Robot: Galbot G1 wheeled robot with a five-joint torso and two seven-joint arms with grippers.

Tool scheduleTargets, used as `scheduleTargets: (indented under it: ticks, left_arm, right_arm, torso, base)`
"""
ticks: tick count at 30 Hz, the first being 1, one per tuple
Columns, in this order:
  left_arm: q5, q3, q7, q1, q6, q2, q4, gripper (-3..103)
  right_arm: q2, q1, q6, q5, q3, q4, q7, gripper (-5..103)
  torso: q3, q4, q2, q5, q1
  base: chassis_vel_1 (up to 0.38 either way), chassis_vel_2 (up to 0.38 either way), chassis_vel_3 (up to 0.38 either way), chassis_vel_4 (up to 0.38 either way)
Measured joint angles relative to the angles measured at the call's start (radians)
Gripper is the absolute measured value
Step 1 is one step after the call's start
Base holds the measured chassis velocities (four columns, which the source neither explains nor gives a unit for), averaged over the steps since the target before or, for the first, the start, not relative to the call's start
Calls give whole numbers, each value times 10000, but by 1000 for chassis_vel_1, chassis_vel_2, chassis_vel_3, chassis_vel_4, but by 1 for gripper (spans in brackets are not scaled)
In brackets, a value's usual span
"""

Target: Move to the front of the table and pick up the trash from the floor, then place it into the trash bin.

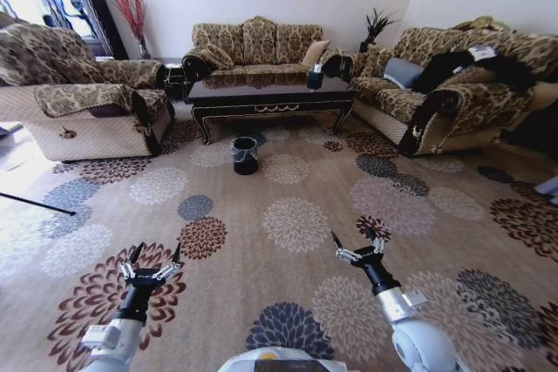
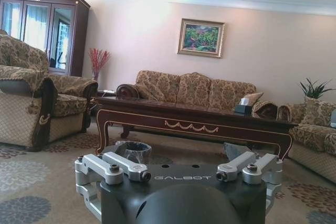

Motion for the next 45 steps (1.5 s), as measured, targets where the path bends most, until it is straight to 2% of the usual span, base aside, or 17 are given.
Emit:
scheduleTargets:
  ticks: [28,45]
  left_arm:
    - [0,0,0,0,0,0,0,100]
    - [0,0,0,0,0,0,0,100]
  right_arm:
    - [0,0,0,0,0,0,0,100]
    - [0,0,0,0,0,0,0,100]
  torso:
    - [648,-1,1021,0,372]
    - [1113,-1,1785,0,673]
  base:
    - [0,0,0,0]
    - [0,0,0,0]
